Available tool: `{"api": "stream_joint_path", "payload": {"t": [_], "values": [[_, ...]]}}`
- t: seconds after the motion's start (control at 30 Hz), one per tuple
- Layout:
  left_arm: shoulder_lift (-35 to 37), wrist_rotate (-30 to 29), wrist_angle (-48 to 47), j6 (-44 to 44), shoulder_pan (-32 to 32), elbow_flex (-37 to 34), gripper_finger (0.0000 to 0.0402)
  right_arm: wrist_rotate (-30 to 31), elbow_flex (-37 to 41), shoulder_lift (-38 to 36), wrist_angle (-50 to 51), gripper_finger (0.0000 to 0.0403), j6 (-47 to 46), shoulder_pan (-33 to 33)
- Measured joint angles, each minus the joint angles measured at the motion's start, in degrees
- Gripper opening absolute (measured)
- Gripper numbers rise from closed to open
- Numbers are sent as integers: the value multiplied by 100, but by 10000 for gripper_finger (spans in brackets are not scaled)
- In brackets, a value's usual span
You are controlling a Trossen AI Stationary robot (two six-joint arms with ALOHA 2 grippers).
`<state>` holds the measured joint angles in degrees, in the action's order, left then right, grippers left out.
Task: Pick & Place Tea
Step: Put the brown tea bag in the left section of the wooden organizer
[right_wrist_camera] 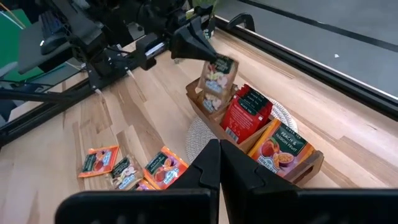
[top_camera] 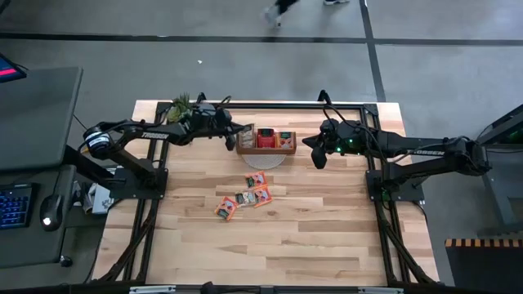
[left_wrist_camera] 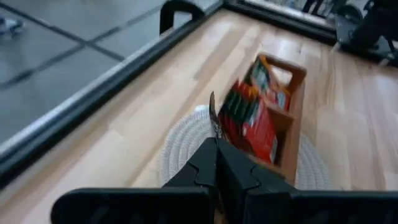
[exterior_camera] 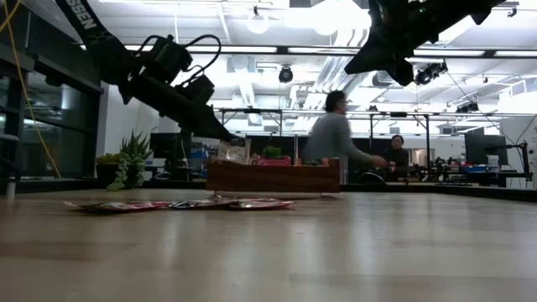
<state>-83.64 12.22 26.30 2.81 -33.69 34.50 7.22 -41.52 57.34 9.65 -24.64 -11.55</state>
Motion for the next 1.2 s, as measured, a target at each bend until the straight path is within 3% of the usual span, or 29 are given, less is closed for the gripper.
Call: {"api": "stream_joint_path", "payload": {"t": [0.17, 0.83, 1.2], "values": [[-4, 531, -240, -303, -41, 0, 0, 53, 0, 0, -5, 0, 2, 0], [-63, 481, -291, -781, 32, 0, 4, 130, 0, 0, -5, 0, 20, 2], [-63, 521, -15, -837, 32, 7, 110, -34, 0, 0, -5, 0, 9, 2]]}}
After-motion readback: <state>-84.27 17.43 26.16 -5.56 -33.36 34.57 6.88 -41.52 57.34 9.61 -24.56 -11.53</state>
